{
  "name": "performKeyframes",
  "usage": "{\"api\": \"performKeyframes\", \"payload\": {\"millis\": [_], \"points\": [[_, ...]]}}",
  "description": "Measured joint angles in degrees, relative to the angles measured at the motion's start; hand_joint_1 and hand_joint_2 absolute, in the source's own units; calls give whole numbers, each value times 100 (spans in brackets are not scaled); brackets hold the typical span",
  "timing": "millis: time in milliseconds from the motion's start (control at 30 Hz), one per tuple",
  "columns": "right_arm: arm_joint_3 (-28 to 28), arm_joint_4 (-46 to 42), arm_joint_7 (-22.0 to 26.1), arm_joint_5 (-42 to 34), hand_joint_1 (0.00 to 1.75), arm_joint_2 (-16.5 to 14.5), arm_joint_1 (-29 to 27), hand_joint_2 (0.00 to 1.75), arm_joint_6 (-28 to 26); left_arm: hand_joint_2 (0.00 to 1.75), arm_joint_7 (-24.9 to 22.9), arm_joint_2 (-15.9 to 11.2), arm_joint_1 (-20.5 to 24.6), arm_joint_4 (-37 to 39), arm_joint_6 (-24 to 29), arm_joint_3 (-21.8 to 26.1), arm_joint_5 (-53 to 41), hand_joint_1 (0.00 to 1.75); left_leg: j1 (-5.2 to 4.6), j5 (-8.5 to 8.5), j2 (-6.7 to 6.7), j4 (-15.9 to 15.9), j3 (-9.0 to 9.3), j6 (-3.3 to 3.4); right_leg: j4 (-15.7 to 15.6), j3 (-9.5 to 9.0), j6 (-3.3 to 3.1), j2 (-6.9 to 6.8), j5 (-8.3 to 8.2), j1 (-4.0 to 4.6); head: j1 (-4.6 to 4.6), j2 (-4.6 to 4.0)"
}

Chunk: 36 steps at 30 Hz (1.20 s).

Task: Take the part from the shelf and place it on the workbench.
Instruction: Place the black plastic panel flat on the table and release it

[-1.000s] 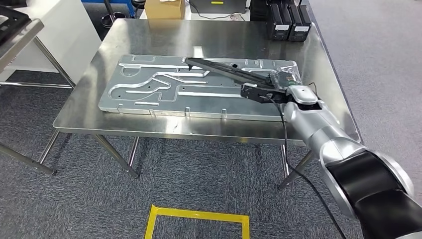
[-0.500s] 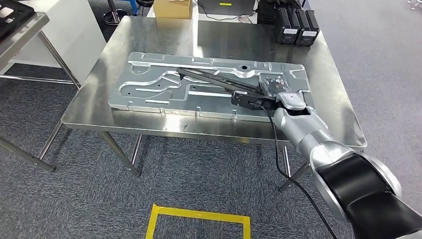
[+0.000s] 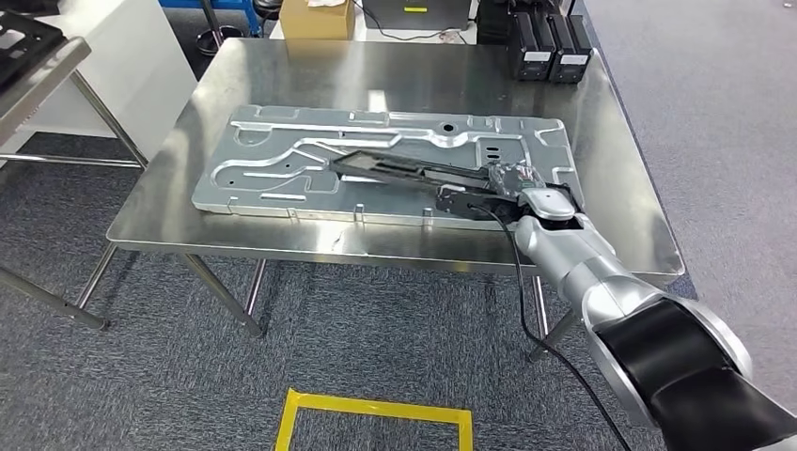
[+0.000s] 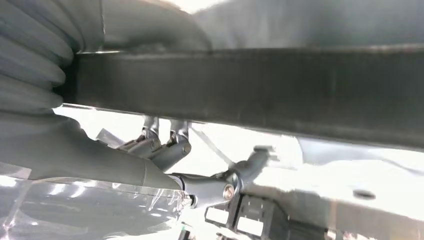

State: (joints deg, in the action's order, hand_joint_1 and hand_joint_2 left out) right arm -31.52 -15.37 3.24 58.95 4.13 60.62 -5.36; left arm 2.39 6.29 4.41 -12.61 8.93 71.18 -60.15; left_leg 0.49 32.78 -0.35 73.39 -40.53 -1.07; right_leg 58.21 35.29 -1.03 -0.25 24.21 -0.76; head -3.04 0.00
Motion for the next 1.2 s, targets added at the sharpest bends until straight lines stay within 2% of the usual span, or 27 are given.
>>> {"api": "performKeyframes", "payload": {"millis": [33,67,133,167,200,233,300,367,400,467,500,533,567,600,633,700,733,767,833,867,933,1000,1033,1067,1100,1167,1200], "points": [[2,7,-2,-5,0,-2,-37,175,0,175,6,-1,3,0,7,2,3,0,11,9,1,127,-44,-16,6,3,2,-5,-1,-3,0,0],[4,12,-5,-8,0,-3,-66,175,0,175,8,-4,5,0,13,3,1,0,23,-88,2,32,20,-28,15,6,7,-8,-1,-8,0,0],[11,14,-11,-11,0,-13,-90,175,2,175,-3,-15,-4,1,40,3,10,0,52,-438,4,-678,394,-39,48,12,40,-2,7,-24,1,0],[18,14,-19,-13,0,-16,-91,175,3,175,-10,-20,-7,1,55,5,21,0,50,-560,2,-1042,579,-31,70,23,72,7,12,-23,1,0],[27,15,-28,-16,0,-20,-91,175,3,175,-14,-24,-11,2,68,7,32,0,45,-628,-1,-1294,699,-10,84,37,111,15,9,-18,5,0],[39,16,-48,-22,0,-23,-92,175,2,175,-16,-27,-13,2,78,9,39,0,36,-637,-5,-1409,745,19,87,51,151,22,-1,-9,8,0],[74,20,-122,-50,0,-26,-98,175,-9,175,-6,-33,-16,2,90,11,38,0,18,-663,-7,-1436,740,105,69,68,226,30,-30,-13,11,1],[135,25,-200,-98,0,-14,-104,175,-38,175,31,-37,-13,2,99,11,29,0,20,-711,5,-1481,747,196,176,118,281,32,57,-39,9,1],[173,28,-218,-122,0,4,-105,175,-57,175,55,-39,-9,2,101,11,21,0,26,-733,9,-1504,748,236,382,212,300,32,190,-47,10,1],[247,39,-225,-154,0,58,-120,175,-84,175,84,-45,-10,2,99,11,-2,0,14,-746,7,-1513,737,275,1099,544,323,29,550,-53,11,0],[279,49,-225,-173,0,82,-136,175,-94,175,92,-47,-15,2,97,11,-10,0,5,-747,3,-1511,734,282,1444,711,331,29,673,-52,11,0],[310,60,-231,-205,0,101,-156,175,-105,175,102,-48,-21,2,92,11,-16,0,-3,-745,0,-1510,734,285,1636,810,331,29,698,-52,11,0],[345,68,-239,-255,0,119,-171,175,-122,175,117,-48,-24,2,86,11,-20,0,-10,-742,-2,-1508,737,287,1618,811,324,29,619,-51,10,0],[393,73,-246,-321,0,139,-179,175,-150,175,139,-48,-24,2,78,11,-21,0,-17,-737,-2,-1505,744,286,1377,699,306,28,446,-49,11,0],[456,75,-253,-398,0,168,-175,175,-183,175,164,-48,-20,2,68,11,-22,0,-24,-729,-4,-1503,753,281,982,507,275,28,234,-45,11,0],[611,75,-254,-542,0,251,-142,175,-251,175,207,-49,-12,3,49,11,-22,0,-51,-709,-11,-1491,749,251,284,164,218,26,-12,-12,10,0],[698,75,-249,-620,0,300,-124,175,-286,175,223,-51,-13,3,42,11,-22,0,-58,-702,-15,-1487,740,228,113,88,200,27,-38,7,9,0],[791,74,-237,-706,0,354,-107,175,-325,175,240,-55,-18,4,37,12,-22,0,-60,-699,-17,-1487,731,202,72,77,190,28,-15,24,9,0],[1032,65,-184,-927,0,460,-74,175,-434,175,276,-71,-31,3,36,15,-22,0,-57,-674,-15,-1477,728,142,31,69,153,30,-30,3,9,0],[1171,56,-148,-1026,0,513,-39,175,-485,175,292,-78,-37,3,37,17,-22,0,-56,-607,-11,-1398,698,113,11,56,123,27,-37,-15,5,0],[1414,39,-92,-1148,0,591,54,175,-539,175,307,-88,-42,4,41,23,-22,0,-36,-320,-4,-915,488,62,-18,34,70,19,-45,-38,1,0],[1562,38,-75,-1185,0,655,123,175,-544,175,310,-88,-50,4,43,29,-22,0,-2,-4,-2,-171,138,20,-15,33,45,17,-38,-33,0,0],[1612,39,-68,-1201,0,677,137,175,-550,175,312,-88,-57,4,43,32,-21,0,13,46,-1,68,17,0,-11,32,43,19,-35,-32,1,0],[1660,38,-52,-1228,0,699,142,175,-569,175,316,-87,-64,4,43,33,-21,0,25,-15,0,105,-13,-15,-2,31,47,25,-31,-33,1,0],[1711,35,-27,-1264,0,715,146,175,-593,175,321,-88,-69,4,42,35,-21,0,36,-179,1,-86,64,-23,12,30,56,34,-23,-37,1,0],[1836,18,49,-1344,0,757,175,175,-630,175,329,-91,-65,4,37,39,-23,0,42,-569,2,-829,397,-1,49,30,93,52,1,-40,0,0],[1901,9,84,-1372,0,791,204,175,-628,175,331,-92,-58,4,32,40,-25,0,35,-681,1,-1147,538,22,69,38,120,55,13,-34,1,0]]}}
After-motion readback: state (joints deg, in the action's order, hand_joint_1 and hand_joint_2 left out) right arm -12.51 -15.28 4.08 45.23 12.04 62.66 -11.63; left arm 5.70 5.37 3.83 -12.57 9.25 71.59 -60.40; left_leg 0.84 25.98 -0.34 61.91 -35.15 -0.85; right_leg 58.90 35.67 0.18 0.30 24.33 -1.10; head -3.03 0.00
